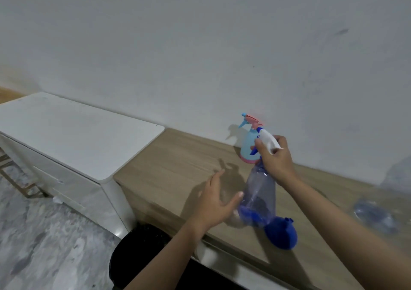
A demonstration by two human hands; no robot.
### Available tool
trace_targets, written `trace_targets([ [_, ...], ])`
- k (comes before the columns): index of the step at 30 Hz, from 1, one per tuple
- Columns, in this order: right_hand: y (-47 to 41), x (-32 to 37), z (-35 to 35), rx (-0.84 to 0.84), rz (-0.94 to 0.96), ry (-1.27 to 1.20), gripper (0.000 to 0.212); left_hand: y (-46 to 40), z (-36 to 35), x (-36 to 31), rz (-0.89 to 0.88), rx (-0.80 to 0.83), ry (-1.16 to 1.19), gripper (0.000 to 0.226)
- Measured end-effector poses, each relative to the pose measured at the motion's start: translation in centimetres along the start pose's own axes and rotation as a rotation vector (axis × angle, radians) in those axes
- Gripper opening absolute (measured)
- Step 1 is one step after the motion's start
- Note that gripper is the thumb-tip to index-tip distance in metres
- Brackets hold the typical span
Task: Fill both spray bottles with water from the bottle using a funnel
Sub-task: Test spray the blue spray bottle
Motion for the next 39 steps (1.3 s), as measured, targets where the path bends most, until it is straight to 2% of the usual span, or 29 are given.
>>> trace_targets([
  [3,0.1,0.9,2.4,-0.095,0.068,-0.11,0.045,-0.2,-2.6,-2.6,-0.006,0.168,0.115,0.077],
  [5,0.1,1.3,3.7,-0.149,0.116,-0.152,0.046,-0.5,-4.0,-3.8,-0.02,0.2,0.15,0.073],
  [11,-0.6,1.6,7.5,-0.297,0.234,-0.095,0.026,-1.9,-7.2,-6.2,-0.078,0.194,0.299,0.059],
  [16,-2.9,0.6,10.2,-0.383,0.221,0.008,0.023,-4.4,-10.7,-5.7,-0.095,0.137,0.35,0.056],
  [21,-6.8,-0.3,11.5,-0.241,0.128,0.199,0.03,-9.0,-13.3,-4.8,-0.129,0.033,0.263,0.05],
  [26,-11.0,-1.8,12.0,-0.202,0.083,0.427,0.032,-14.3,-16.4,-3.6,-0.107,0.071,0.12,0.05],
  [29,-13.1,-3.1,12.0,-0.186,0.071,0.538,0.03,-17.0,-18.4,-2.4,-0.089,0.09,0.027,0.048],
  [33,-15.6,-5.0,11.8,-0.153,0.04,0.754,0.023,-18.8,-20.9,-0.5,-0.053,0.095,0.031,0.049],
  [39,-17.6,-5.7,11.6,-0.131,0.04,0.9,0.012,-20.2,-22.8,0.2,-0.051,0.081,0.004,0.048],
])
Point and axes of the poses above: each hand's wrist, its own y-axis away from the middle knuckle, its own z-axis out of the back of the hand, x = y × z, the point moved 6 cm from there along -y, towards the middle knuckle, and after that the axes turned 13 degrees about y, right-handed, at the moved point
